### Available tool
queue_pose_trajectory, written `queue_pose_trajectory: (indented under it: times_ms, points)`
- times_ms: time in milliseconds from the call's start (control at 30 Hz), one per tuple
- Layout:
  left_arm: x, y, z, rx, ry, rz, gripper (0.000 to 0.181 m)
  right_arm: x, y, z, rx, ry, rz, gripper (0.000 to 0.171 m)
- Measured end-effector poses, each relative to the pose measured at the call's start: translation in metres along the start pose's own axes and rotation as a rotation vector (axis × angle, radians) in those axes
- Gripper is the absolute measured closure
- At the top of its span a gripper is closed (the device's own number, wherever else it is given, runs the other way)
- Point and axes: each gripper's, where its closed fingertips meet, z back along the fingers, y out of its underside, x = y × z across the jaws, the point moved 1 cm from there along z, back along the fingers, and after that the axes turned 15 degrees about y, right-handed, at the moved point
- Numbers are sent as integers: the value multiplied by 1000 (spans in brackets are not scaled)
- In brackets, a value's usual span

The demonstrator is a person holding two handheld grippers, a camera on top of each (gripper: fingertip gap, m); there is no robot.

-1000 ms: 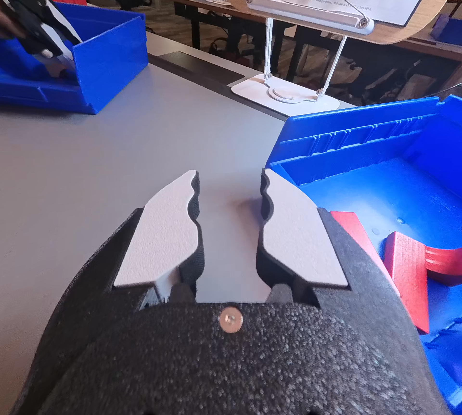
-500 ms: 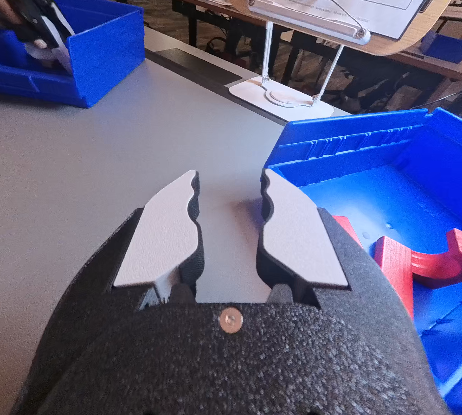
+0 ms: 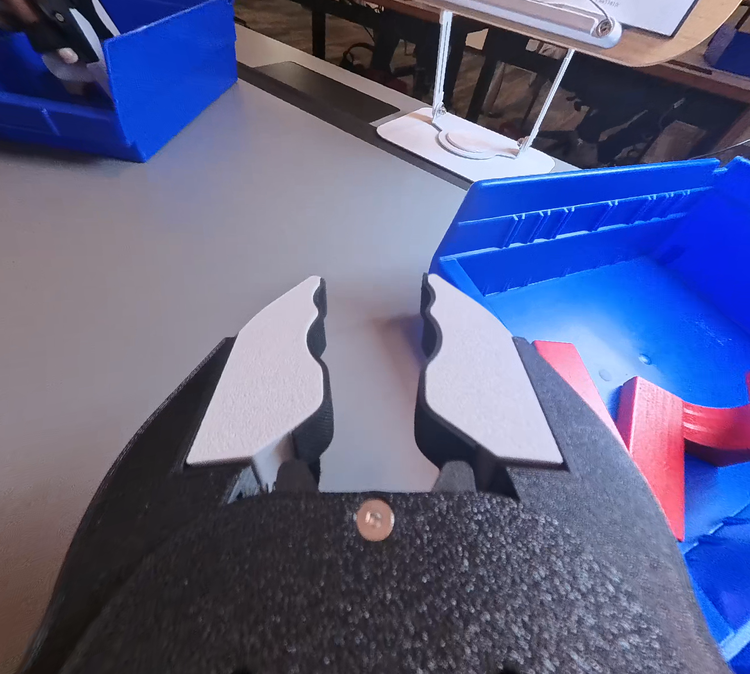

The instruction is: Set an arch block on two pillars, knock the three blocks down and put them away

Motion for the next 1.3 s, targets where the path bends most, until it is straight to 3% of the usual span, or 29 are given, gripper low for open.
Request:
queue_pose_trajectory:
  times_ms: [33,167,500,600,700,900,967,1033,1067,1200,1300]
  points:
    - [0,1,0,5,2,0,110,0,0,0,1,0,-1,127]
    - [3,5,7,52,-28,-25,108,1,1,1,3,2,14,127]
    - [5,5,69,39,-58,-109,115,5,3,-1,16,-16,18,127]
    - [3,-8,62,2,-17,-92,116,6,3,-2,18,-19,19,127]
    - [5,-40,49,-145,55,36,118,6,4,-2,21,-20,22,127]
    - [35,-67,8,-191,64,241,98,6,5,-1,27,-23,23,127]
    - [40,-70,-3,-212,91,339,107,6,6,-1,29,-26,22,127]
    - [45,-76,-3,-255,65,356,135,6,6,-2,33,-30,23,127]
    - [44,-77,-4,-256,66,356,139,6,6,-2,34,-32,23,128]
    - [40,-68,-1,-169,13,254,143,6,6,-1,36,-32,26,128]
    - [28,-76,21,-257,4,160,144,6,5,-1,30,-33,20,128]
